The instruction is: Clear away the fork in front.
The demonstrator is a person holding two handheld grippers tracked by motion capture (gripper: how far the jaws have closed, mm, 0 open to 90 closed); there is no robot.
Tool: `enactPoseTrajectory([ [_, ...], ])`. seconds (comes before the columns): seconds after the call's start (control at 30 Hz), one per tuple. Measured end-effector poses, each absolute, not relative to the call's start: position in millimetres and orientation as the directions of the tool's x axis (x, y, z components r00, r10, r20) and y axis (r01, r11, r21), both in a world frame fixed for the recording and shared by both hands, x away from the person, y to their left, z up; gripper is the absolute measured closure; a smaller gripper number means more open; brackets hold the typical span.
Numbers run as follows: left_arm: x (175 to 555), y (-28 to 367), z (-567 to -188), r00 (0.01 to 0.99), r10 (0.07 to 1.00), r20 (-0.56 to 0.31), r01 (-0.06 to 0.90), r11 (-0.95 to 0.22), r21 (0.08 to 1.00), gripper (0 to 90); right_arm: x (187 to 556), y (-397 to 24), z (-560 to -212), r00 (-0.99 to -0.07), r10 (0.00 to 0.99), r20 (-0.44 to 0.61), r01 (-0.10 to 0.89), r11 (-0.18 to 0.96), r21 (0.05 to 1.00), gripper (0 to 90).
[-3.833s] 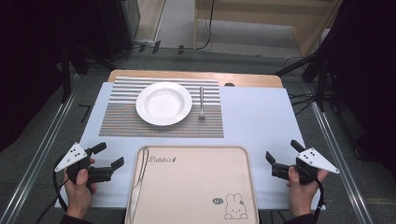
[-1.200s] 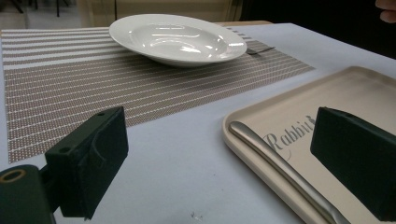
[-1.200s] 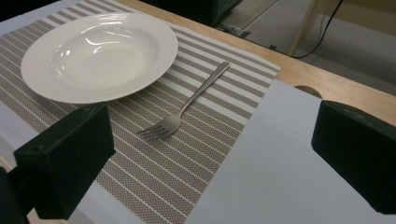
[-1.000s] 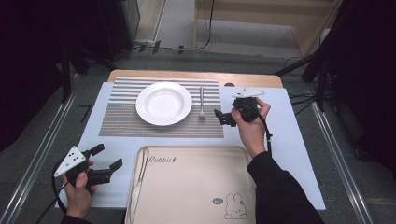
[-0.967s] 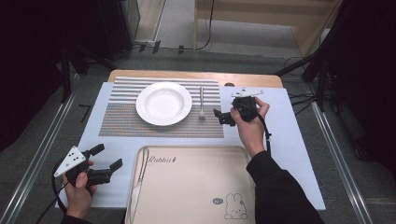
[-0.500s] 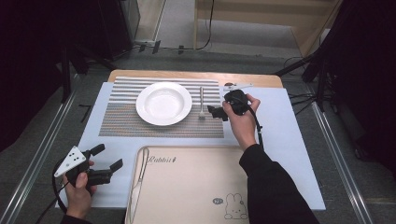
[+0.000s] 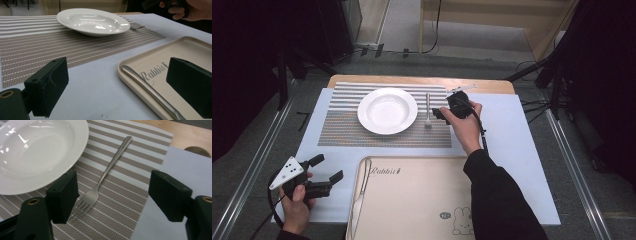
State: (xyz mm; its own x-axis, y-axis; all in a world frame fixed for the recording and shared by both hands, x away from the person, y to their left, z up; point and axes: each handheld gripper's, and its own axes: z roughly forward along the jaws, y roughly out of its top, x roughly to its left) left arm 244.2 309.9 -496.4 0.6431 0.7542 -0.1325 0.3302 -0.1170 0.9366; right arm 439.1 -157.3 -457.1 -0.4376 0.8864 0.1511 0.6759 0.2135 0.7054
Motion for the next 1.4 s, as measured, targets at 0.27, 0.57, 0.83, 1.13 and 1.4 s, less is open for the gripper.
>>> enactPoseTrajectory([
  [0.27,244,311,-496,0.645,0.752,-0.134,0.331,-0.116,0.936,4.2,447,-133,-467,-0.429,0.900,0.074,0.680,0.268,0.682,55.7],
  [0.57,244,310,-497,0.646,0.752,-0.134,0.333,-0.119,0.936,4.2,457,-120,-482,-0.403,0.911,0.087,0.724,0.259,0.640,71.0],
  [0.83,245,310,-497,0.647,0.750,-0.135,0.335,-0.121,0.934,4.2,464,-110,-493,-0.397,0.915,0.064,0.731,0.274,0.626,74.0],
  [1.13,245,310,-497,0.649,0.749,-0.131,0.334,-0.126,0.934,4.2,470,-102,-500,-0.338,0.939,0.062,0.748,0.229,0.624,75.0],
  [1.4,245,309,-497,0.647,0.751,-0.131,0.337,-0.128,0.933,4.2,468,-104,-502,-0.333,0.942,0.049,0.763,0.239,0.601,82.0],
])
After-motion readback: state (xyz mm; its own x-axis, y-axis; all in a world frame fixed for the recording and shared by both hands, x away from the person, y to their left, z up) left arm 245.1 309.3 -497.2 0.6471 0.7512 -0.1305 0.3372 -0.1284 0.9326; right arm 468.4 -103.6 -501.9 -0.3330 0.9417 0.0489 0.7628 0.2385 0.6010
